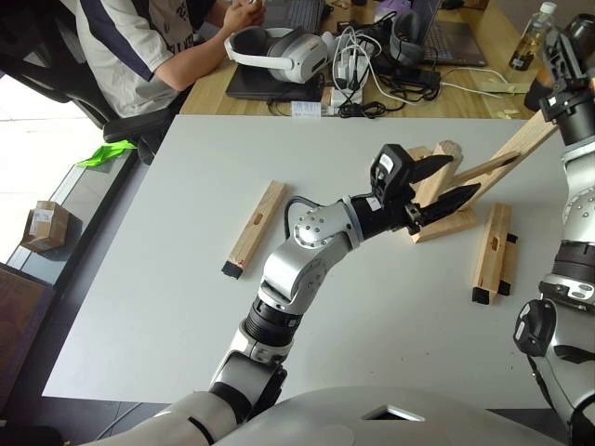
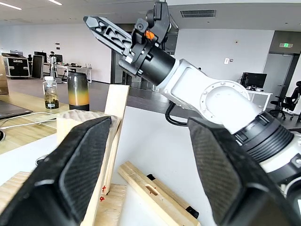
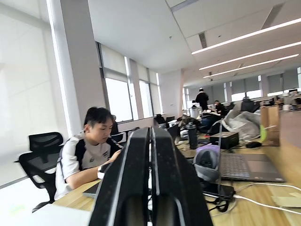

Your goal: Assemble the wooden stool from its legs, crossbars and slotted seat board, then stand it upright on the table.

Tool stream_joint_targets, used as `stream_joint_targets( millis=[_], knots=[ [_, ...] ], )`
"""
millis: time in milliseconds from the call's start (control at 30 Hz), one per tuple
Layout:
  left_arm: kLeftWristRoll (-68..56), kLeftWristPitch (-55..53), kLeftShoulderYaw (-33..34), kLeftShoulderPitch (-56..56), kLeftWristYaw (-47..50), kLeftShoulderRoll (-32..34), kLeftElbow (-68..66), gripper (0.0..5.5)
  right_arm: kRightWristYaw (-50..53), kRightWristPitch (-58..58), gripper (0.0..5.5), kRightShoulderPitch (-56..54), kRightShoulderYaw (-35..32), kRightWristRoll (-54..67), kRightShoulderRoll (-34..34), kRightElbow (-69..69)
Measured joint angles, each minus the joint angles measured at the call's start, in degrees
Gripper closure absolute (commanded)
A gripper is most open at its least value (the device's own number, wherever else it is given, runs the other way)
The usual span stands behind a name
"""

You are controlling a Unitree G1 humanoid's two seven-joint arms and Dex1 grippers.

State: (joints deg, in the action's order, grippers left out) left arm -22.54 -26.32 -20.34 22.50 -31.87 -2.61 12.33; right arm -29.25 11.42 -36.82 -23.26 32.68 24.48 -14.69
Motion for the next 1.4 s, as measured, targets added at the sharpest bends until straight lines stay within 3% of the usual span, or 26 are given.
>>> stream_joint_targets(
  millis=[200,433,700,800,933,1000,1133,1400],
  knots=[
    [-0.5,-1.2,-2.2,1.7,1.8,-4.2,-0.1,2.50,6.2,-6.8,5.46,-3.2,1.1,-8.9,1.6,-9.7],
    [2.8,3.4,0.2,6.2,10.6,-7.9,-2.4,2.50,-3.1,-13.0,5.46,0.0,13.0,-17.5,3.0,-4.9],
    [1.7,8.2,10.6,8.7,16.9,-6.6,2.1,2.50,-14.9,8.1,5.46,8.0,20.7,-16.1,7.9,1.4],
    [2.5,8.2,9.9,8.9,17.0,-6.4,-0.8,2.50,-17.1,11.9,5.46,9.2,21.0,-15.1,9.1,3.7],
    [4.0,5.5,4.2,6.9,16.0,-6.9,-4.2,2.50,-18.7,8.4,5.46,9.9,21.5,-16.3,9.9,2.6],
    [4.2,2.7,1.0,4.8,15.2,-6.7,-5.0,2.50,-17.9,3.9,5.46,10.0,19.4,-15.6,8.5,0.3],
    [5.0,-1.1,-2.0,4.3,14.2,-6.1,-5.9,2.50,-8.2,-6.6,5.46,4.9,9.0,-11.4,2.8,-4.9],
    [4.8,-3.0,-2.4,4.2,13.0,-6.0,-4.6,2.50,11.7,-15.6,5.46,-3.5,-0.1,-13.0,2.7,-16.5]
  ],
)
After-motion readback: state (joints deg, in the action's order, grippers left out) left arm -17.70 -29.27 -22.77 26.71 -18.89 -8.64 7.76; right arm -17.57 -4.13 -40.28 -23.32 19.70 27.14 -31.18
